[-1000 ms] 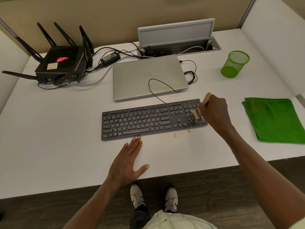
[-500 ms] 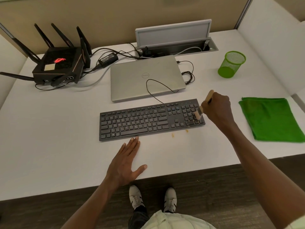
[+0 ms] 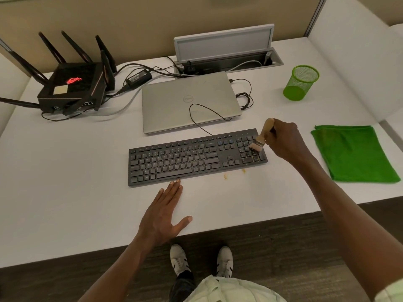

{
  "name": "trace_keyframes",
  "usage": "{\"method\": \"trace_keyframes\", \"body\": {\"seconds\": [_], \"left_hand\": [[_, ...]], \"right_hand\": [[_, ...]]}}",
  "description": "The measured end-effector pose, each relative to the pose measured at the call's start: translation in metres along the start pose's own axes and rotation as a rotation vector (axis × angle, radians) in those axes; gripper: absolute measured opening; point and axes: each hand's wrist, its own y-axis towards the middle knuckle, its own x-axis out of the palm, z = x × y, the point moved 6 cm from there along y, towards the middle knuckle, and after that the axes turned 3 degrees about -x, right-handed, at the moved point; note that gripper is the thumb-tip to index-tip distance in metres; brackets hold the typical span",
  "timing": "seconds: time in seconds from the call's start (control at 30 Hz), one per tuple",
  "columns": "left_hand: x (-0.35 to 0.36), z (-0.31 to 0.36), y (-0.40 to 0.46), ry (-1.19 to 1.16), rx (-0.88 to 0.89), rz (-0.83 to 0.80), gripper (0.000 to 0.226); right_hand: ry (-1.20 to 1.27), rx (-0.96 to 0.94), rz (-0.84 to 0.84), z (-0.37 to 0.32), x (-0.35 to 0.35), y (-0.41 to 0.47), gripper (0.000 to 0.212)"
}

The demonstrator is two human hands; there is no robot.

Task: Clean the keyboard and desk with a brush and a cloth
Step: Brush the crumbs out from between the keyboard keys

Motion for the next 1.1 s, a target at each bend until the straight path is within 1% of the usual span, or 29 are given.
{"method": "trace_keyframes", "body": {"seconds": [0.03, 0.1, 0.17, 0.23, 0.3, 0.37, 0.47, 0.6, 0.67, 0.73, 0.8, 0.87, 0.97, 1.1], "left_hand": [[0.000, 0.000, 0.000, -0.001, 0.001, 0.001, 0.094], [0.000, 0.000, 0.001, -0.007, 0.002, 0.002, 0.094], [-0.001, 0.000, 0.001, -0.007, 0.005, 0.002, 0.094], [-0.001, 0.000, 0.001, 0.001, 0.005, 0.000, 0.095], [0.000, -0.001, 0.001, 0.008, 0.003, -0.002, 0.095], [0.000, 0.000, 0.001, 0.009, 0.002, -0.004, 0.095], [0.000, 0.000, 0.001, 0.003, 0.002, -0.003, 0.094], [-0.001, -0.001, 0.000, 0.005, 0.004, 0.006, 0.094], [0.000, -0.001, 0.000, 0.012, 0.002, 0.007, 0.094], [0.000, 0.000, 0.001, 0.012, 0.005, 0.002, 0.094], [0.000, 0.000, 0.001, 0.008, 0.005, -0.001, 0.094], [0.000, 0.000, 0.001, 0.004, 0.001, -0.002, 0.094], [-0.001, 0.001, 0.000, -0.004, 0.003, 0.011, 0.094], [-0.001, 0.000, 0.000, -0.012, 0.005, 0.017, 0.093]], "right_hand": [[0.028, -0.037, -0.024, 0.001, 0.002, 0.000, 0.019], [-0.002, -0.091, -0.046, 0.007, 0.002, 0.000, 0.021], [-0.063, -0.149, -0.035, 0.012, -0.002, -0.001, 0.020], [-0.080, -0.164, -0.021, 0.014, -0.006, -0.001, 0.018], [-0.058, -0.188, -0.017, 0.009, -0.008, -0.001, 0.018], [-0.006, -0.226, -0.048, 0.002, -0.002, -0.002, 0.017], [-0.029, -0.226, -0.074, 0.003, 0.002, -0.004, 0.020], [-0.111, -0.205, -0.034, 0.007, -0.010, -0.003, 0.016], [-0.045, -0.228, -0.029, -0.004, -0.011, -0.001, 0.015], [0.038, -0.283, -0.065, -0.024, -0.001, -0.001, 0.015], [0.071, -0.328, -0.106, -0.041, 0.013, -0.003, 0.013], [0.061, -0.332, -0.137, -0.045, 0.023, -0.005, 0.015], [0.020, -0.299, -0.130, -0.035, 0.022, -0.005, 0.019], [-0.037, -0.243, -0.089, -0.009, 0.001, -0.004, 0.013]]}}
